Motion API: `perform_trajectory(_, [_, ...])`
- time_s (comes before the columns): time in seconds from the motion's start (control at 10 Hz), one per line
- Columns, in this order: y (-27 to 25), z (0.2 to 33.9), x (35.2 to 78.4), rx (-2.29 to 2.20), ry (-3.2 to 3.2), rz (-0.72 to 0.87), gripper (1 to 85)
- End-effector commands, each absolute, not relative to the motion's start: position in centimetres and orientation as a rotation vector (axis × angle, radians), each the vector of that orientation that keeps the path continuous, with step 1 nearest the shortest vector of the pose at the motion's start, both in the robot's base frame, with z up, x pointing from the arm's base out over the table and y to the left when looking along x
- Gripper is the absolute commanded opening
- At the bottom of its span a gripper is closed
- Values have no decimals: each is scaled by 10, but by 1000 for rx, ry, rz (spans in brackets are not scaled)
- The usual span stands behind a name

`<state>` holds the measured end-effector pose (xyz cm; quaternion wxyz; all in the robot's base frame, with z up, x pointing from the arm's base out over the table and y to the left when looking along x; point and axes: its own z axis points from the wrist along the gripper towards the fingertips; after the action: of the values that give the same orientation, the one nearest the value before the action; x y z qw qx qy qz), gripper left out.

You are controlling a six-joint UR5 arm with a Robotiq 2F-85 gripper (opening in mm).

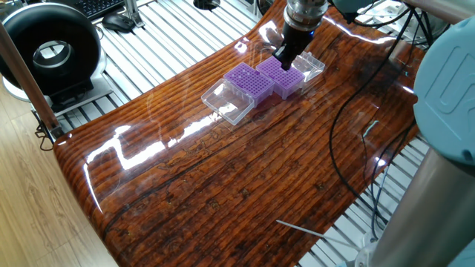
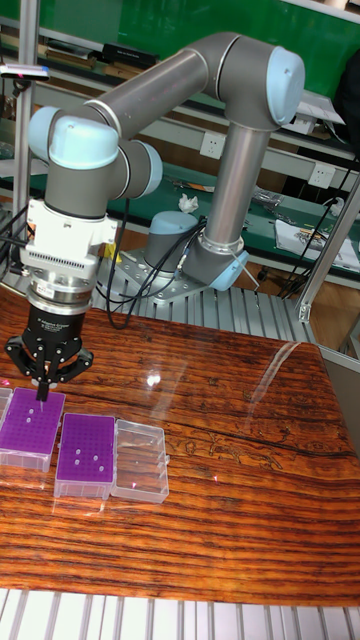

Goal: Transfer all small pipette tips from one holder to another

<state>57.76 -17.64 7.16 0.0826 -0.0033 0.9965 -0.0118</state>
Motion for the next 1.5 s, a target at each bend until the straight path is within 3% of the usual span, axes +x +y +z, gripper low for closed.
perform_trajectory(0.0, [-176, 69, 582, -5, 2958, -12, 10])
perform_trajectory(1.4, [-164, 65, 586, -54, 2949, 55, 30])
